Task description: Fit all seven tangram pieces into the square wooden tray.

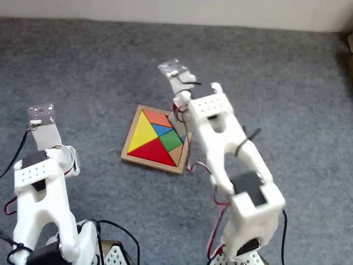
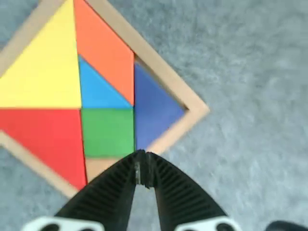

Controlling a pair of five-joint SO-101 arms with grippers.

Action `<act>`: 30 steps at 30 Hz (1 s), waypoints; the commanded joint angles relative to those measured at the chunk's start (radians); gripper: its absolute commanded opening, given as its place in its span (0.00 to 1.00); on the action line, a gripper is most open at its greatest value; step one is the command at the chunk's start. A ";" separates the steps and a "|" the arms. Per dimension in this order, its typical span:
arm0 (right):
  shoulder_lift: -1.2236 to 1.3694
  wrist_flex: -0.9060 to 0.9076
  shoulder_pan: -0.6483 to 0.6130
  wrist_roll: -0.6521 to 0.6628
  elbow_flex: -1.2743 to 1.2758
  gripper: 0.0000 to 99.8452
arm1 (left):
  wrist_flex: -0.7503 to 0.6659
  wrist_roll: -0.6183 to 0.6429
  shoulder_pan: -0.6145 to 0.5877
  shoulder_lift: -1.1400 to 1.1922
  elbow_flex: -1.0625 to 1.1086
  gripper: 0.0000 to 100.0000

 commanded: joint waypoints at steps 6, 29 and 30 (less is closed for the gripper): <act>-0.475 -0.145 0.119 0.009 0.403 0.01 | -0.008 -0.003 0.042 -0.039 -0.002 0.19; -1.082 -0.266 0.206 -0.153 1.046 0.01 | 0.008 -0.005 0.217 -0.963 0.504 0.20; -1.099 -0.266 0.206 -0.153 1.064 0.01 | 0.008 -0.006 0.228 -0.993 0.522 0.20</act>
